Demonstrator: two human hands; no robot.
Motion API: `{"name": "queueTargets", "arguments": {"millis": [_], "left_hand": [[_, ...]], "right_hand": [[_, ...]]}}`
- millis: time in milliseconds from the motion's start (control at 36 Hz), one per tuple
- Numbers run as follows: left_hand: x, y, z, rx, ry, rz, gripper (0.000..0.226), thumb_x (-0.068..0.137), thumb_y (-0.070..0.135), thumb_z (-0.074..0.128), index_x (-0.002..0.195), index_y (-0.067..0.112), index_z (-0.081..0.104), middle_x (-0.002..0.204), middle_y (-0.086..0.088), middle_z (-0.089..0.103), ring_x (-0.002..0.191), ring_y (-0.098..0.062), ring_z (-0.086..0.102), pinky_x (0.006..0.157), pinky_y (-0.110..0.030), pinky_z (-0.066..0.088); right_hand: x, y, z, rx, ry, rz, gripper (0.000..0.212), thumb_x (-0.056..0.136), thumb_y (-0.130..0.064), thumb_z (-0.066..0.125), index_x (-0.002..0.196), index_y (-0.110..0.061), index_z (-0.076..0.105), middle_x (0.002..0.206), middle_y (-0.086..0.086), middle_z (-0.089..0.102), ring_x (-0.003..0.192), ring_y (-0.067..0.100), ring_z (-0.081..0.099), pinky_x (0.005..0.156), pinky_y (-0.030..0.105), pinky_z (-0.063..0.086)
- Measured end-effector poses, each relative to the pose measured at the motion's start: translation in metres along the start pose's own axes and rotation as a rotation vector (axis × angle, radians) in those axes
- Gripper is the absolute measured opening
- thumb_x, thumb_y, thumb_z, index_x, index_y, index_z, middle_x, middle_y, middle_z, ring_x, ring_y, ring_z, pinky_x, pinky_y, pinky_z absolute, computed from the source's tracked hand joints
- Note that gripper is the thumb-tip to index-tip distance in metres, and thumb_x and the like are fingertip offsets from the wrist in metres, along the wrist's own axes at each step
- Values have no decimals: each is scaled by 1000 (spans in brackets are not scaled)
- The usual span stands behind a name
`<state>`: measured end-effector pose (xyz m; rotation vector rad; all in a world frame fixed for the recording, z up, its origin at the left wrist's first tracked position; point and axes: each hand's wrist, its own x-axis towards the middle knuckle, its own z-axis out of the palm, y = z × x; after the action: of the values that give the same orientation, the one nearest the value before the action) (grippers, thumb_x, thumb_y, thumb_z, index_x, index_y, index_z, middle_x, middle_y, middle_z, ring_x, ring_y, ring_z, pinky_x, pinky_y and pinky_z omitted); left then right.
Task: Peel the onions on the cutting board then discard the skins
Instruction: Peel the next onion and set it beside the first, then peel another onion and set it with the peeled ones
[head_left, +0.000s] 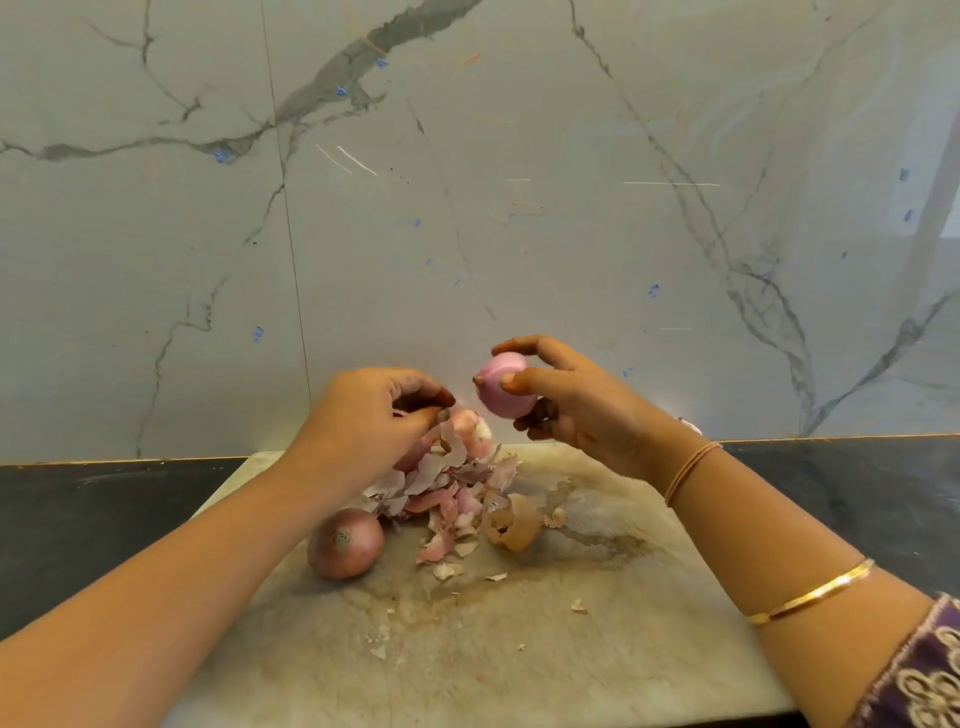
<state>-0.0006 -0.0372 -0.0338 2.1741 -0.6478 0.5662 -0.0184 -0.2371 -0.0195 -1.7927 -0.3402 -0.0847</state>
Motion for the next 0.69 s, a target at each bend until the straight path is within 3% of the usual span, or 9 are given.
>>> {"name": "queueTargets", "arguments": {"millis": [56,139,194,278,389,444,528,639,694], "left_hand": [[0,-1,0,133,-82,14,15,84,19,70,98,25,74,98,15,61,90,-5,60,72,-4,40],[0,-2,0,187,-125,29,27,84,17,69,108,29,69,103,12,50,94,-9,55,83,-23,47],[-1,-1,-1,169,-103,31,29,82,16,72,107,29,69,96,11,51,91,-7,56,84,-32,49],[-1,-1,-2,170,-90,36,28,79,13,74,104,27,70,90,11,57,85,-7,57,82,-35,49],[-2,0,-1,169,-98,27,26,81,12,71,101,29,70,88,17,60,81,1,57,74,-23,47],[-2,0,0,170,-93,29,25,83,13,70,99,31,70,86,22,61,80,6,56,68,-12,41],[-3,0,1,173,-91,37,23,85,12,68,100,30,70,83,26,59,78,13,55,64,-4,36],[-2,0,1,202,-92,53,21,87,11,65,104,22,72,87,22,59,79,13,52,67,-4,36],[-2,-1,1,211,-91,56,21,87,11,65,103,22,72,88,22,59,79,12,52,67,-4,36]], "right_hand": [[-1,-5,-9,62,59,16,21,94,-15,58,113,-22,52,111,17,55,75,22,56,63,23,49],[-3,-9,-30,137,215,29,22,95,-12,56,113,-17,43,106,17,52,75,26,60,60,25,52],[-7,-9,-45,50,333,21,25,95,-14,58,112,-16,39,101,15,52,72,26,63,60,27,54],[-13,-1,-67,-213,500,55,37,92,-19,63,116,-17,34,90,7,50,67,26,62,68,35,57],[-19,16,-94,-409,694,115,34,90,-27,65,112,-19,41,96,9,57,79,28,63,79,44,54],[-21,23,-106,-443,785,138,29,90,-31,63,108,-19,44,103,9,57,91,28,58,81,41,49],[-24,33,-117,-424,878,209,26,89,-29,64,105,-17,46,98,8,56,95,28,51,86,42,46],[-27,35,-124,-353,878,362,14,85,-13,61,83,-3,52,70,11,52,68,26,45,61,32,39],[-29,33,-125,-390,804,478,27,83,-3,59,58,-3,48,62,11,46,55,23,39,51,27,31]]}}
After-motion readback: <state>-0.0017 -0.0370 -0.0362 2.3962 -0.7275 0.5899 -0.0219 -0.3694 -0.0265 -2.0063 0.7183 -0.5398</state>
